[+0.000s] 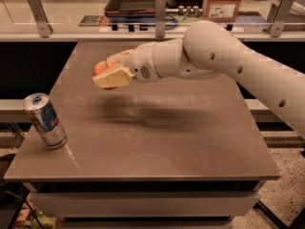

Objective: Move apple near redbull can

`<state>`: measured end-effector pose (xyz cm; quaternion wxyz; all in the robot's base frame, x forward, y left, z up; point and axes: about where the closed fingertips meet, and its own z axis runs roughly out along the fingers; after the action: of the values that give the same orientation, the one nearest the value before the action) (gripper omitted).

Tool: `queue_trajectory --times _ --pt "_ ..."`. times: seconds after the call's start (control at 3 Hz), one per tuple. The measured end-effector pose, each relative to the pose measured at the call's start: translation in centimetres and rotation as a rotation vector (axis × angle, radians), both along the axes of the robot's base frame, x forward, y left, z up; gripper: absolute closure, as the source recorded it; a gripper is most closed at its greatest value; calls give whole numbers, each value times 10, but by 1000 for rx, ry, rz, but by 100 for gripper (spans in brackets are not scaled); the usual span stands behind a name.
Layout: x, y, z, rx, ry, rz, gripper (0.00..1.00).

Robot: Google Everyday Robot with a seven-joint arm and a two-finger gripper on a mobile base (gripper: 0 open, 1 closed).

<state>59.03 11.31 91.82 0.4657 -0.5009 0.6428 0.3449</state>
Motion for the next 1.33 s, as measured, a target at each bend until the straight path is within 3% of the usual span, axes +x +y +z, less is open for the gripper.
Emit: queue_trajectory --times 0.67,1.33 --pt "-33 8 -37 -31 23 111 100" --pt "-50 36 -60 -49 -8 182 100"
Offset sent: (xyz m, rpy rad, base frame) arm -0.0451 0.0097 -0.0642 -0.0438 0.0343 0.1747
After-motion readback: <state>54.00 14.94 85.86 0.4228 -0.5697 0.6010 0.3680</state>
